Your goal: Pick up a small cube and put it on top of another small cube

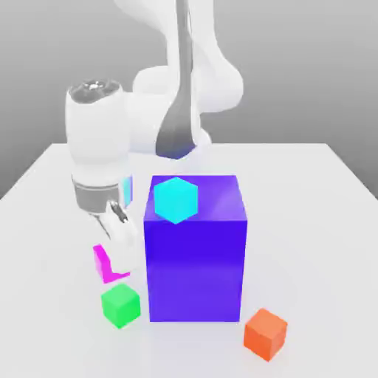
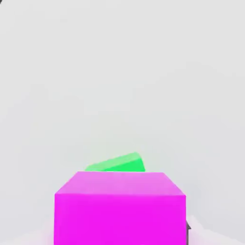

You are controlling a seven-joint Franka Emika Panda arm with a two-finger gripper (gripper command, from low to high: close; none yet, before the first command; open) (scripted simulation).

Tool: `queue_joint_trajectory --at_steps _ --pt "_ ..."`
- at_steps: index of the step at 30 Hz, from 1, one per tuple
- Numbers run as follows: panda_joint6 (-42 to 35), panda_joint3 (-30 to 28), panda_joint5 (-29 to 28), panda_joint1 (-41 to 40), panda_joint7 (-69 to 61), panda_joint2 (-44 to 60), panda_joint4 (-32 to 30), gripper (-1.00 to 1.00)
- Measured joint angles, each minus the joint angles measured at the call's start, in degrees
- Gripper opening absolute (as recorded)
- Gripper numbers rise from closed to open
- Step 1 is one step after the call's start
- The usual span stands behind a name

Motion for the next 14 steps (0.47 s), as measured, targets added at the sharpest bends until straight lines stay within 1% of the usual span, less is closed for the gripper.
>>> queue_joint_trajectory --at_steps 3,6,10,12,13,14 --pt "1.9 -0.2 2.3 0.7 -1.6 2.2 0.1 -1.00" --pt "4.1 1.3 6.0 0.1 -4.2 4.7 0.1 -1.00" --pt "7.3 4.0 13.1 -0.9 -9.3 8.2 -0.1 -1.00" --pt "9.0 6.6 17.6 -2.4 -12.5 10.0 -0.2 -1.00" --pt "9.7 8.0 19.8 -3.3 -14.2 10.8 -0.3 1.00" --pt "9.7 8.0 19.8 -3.3 -14.2 10.8 -0.3 1.00"
